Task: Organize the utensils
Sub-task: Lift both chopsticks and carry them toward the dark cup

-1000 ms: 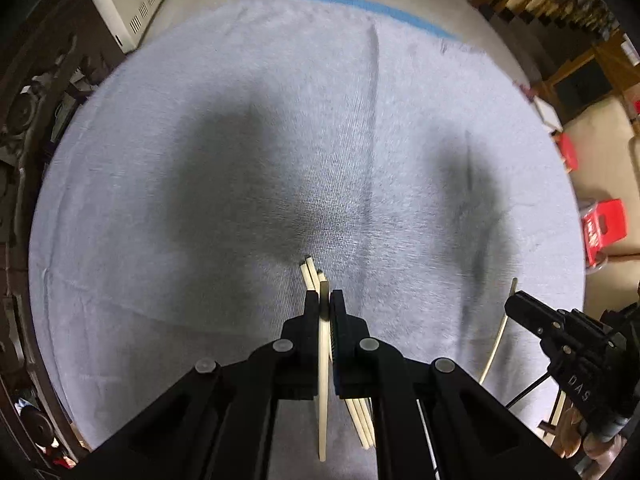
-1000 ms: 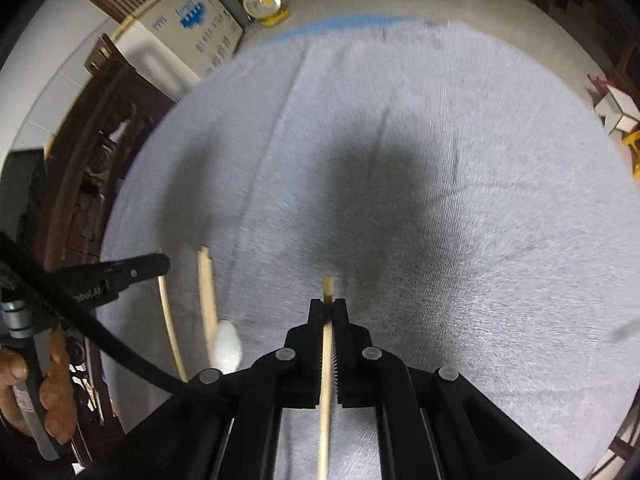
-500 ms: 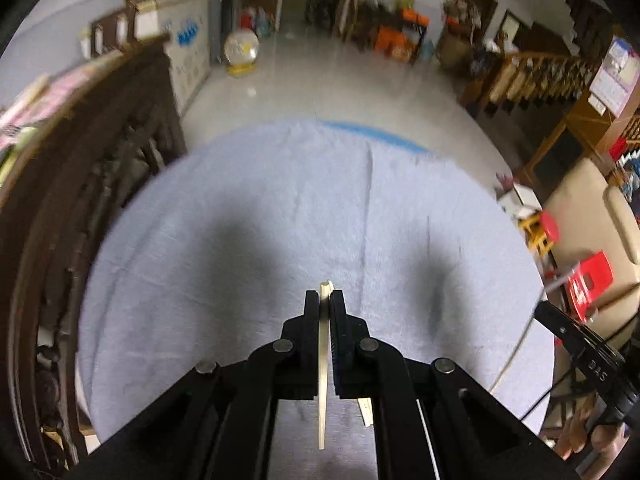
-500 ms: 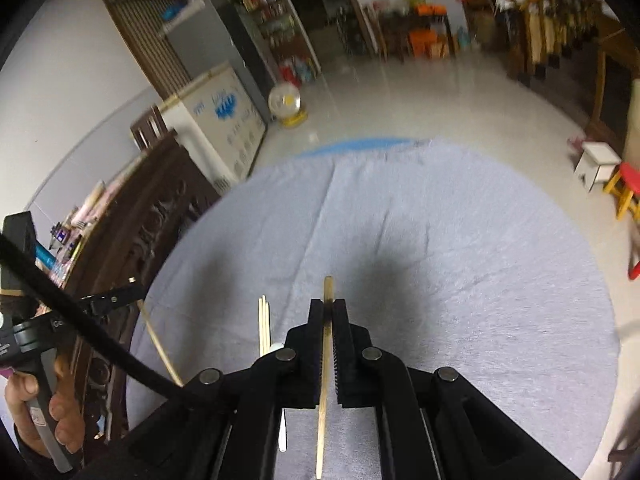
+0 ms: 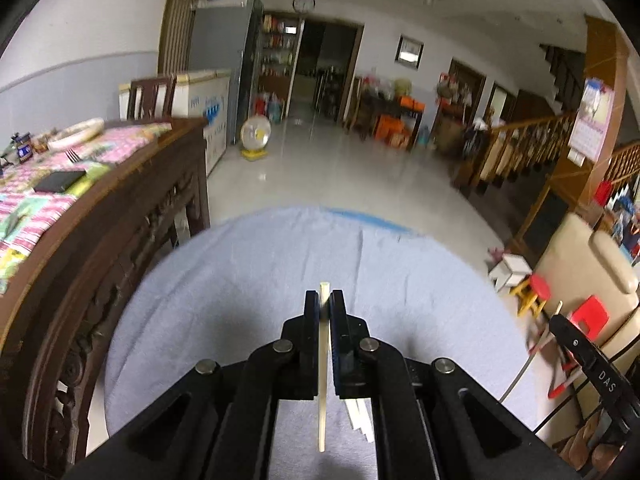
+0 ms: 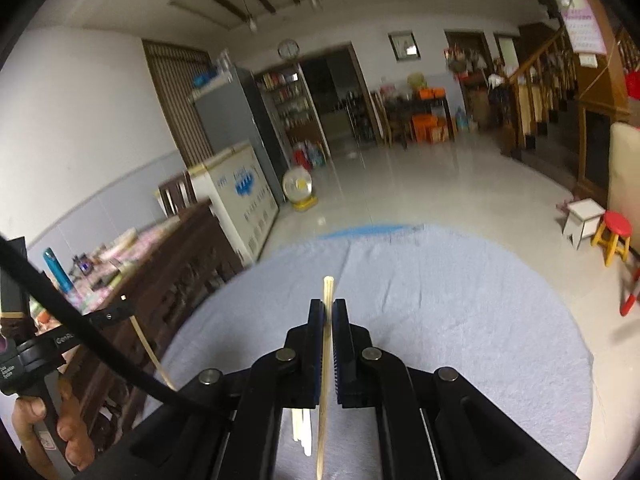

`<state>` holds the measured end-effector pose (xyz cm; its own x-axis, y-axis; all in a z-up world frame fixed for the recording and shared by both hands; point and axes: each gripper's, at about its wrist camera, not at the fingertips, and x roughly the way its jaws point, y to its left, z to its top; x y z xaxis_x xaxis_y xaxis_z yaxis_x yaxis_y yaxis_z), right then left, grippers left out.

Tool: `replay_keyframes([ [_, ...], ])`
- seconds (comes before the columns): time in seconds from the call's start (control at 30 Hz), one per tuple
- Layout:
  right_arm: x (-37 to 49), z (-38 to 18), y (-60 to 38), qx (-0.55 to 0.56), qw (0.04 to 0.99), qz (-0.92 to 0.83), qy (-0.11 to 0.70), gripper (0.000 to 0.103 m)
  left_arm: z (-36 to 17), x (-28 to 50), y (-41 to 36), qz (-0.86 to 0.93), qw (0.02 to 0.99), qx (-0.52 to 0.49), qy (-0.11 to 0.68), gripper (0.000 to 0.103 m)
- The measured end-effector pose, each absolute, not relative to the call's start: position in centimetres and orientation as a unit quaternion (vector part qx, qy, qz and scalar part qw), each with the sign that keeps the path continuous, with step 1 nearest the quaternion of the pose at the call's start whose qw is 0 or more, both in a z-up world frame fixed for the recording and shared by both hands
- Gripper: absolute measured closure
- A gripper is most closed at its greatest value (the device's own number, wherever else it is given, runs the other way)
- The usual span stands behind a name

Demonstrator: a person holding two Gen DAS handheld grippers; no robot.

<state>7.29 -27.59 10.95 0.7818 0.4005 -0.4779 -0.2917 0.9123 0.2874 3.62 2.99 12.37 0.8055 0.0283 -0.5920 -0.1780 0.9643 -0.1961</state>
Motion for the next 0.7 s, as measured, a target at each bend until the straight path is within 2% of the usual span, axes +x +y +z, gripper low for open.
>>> replay_keyframes([
  [0.23,1.4,13.7,-28.3,0.128,0.945,0.21,0.216,0.098,15.3,-1.7,2.2,0.043,0.959,-0.124,0.25,0.098],
  [0.7,-5.7,11.3,-25.0,0.121,0.945,0.242,0.184,0.098,12.9,-8.0,1.1,0.024,0.961,-0.155,0.226,0.098],
])
